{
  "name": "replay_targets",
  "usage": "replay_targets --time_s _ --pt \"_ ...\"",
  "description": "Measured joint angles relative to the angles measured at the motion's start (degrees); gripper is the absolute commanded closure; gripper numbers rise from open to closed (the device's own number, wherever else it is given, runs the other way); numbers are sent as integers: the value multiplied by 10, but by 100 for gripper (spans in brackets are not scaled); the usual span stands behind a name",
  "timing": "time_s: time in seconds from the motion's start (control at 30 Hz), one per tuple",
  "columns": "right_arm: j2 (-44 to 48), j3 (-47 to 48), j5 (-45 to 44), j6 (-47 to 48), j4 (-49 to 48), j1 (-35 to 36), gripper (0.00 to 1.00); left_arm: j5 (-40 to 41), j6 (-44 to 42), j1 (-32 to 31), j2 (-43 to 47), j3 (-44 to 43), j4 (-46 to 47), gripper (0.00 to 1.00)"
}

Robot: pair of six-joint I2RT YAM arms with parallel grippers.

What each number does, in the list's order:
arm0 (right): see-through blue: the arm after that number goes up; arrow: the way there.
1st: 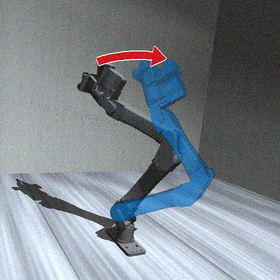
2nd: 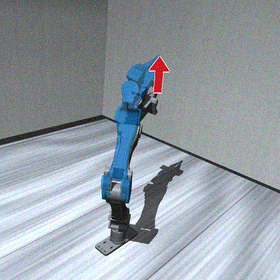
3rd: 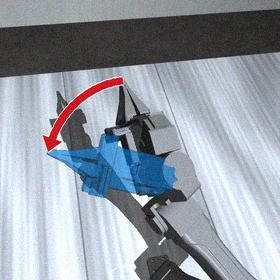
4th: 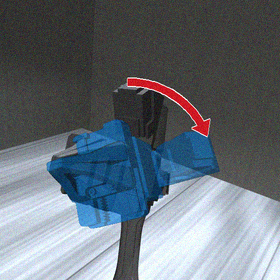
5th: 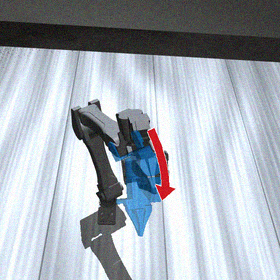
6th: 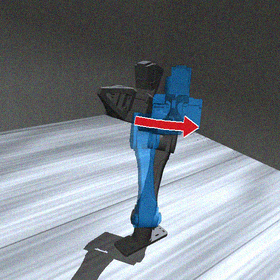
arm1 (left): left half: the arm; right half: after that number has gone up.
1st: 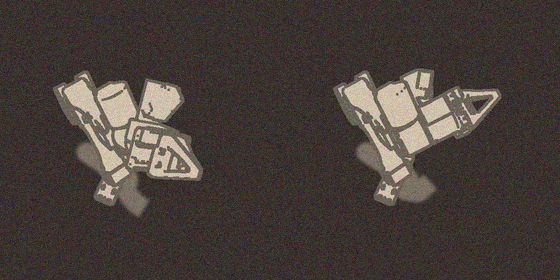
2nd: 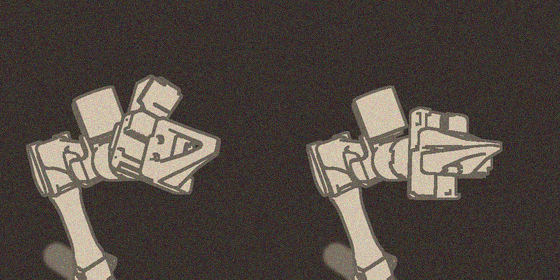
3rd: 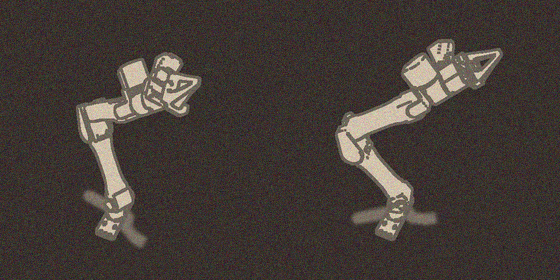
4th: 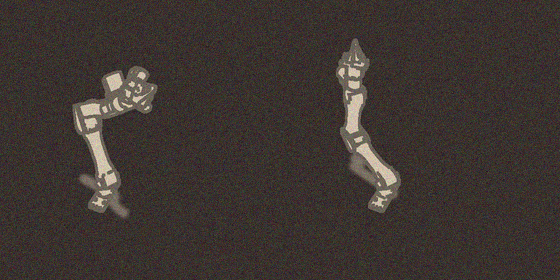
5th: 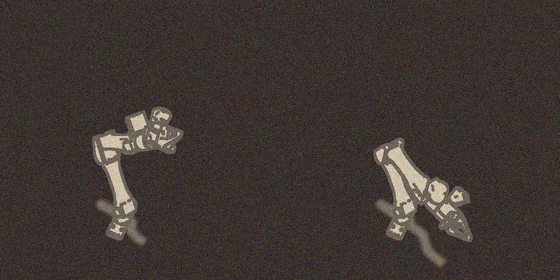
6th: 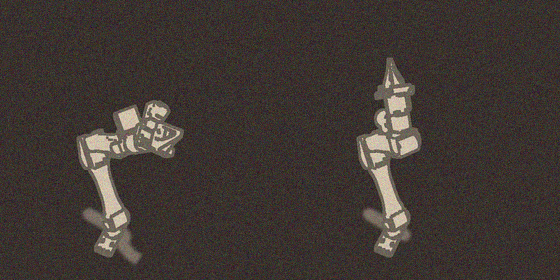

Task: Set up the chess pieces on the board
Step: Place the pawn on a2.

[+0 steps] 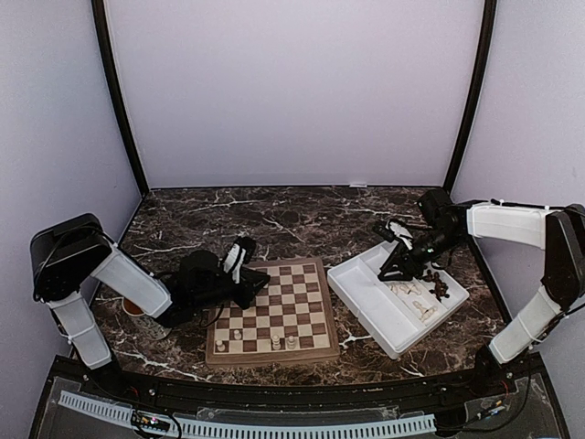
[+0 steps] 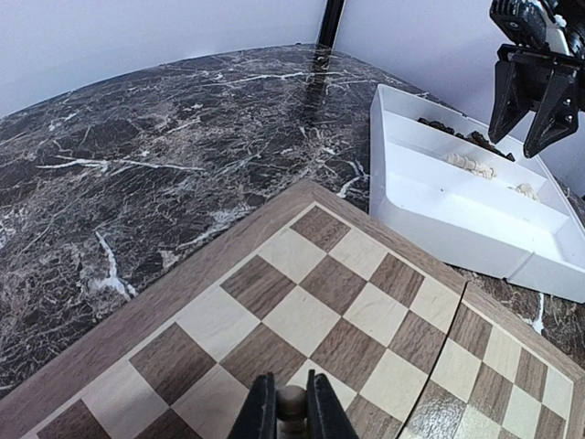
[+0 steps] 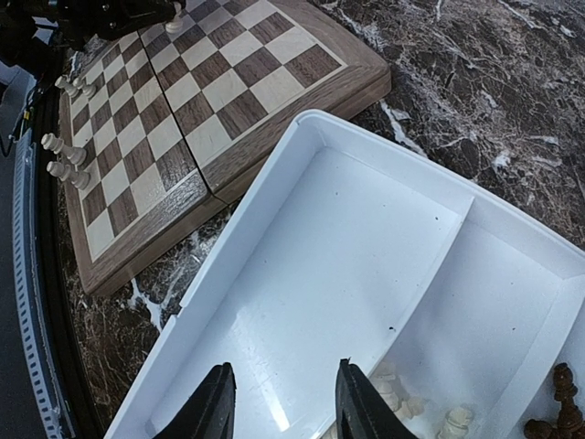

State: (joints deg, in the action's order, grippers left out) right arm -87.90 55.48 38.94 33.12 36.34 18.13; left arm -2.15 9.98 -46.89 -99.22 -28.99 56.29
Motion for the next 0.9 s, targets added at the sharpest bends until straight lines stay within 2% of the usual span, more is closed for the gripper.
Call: replay_targets --time_s 0.17,0.37,0.6,0.9 --pt "0 0 -2 0 -1 0 61 6 3 0 -18 -14 -8 93" --pt "0 0 -2 0 -1 0 61 7 6 0 -21 -19 -19 83" --pt "0 0 -2 0 -1 0 61 7 7 0 -19 -25 -65 78" --pt "0 0 -2 0 -1 0 61 7 6 0 40 -27 -125 70"
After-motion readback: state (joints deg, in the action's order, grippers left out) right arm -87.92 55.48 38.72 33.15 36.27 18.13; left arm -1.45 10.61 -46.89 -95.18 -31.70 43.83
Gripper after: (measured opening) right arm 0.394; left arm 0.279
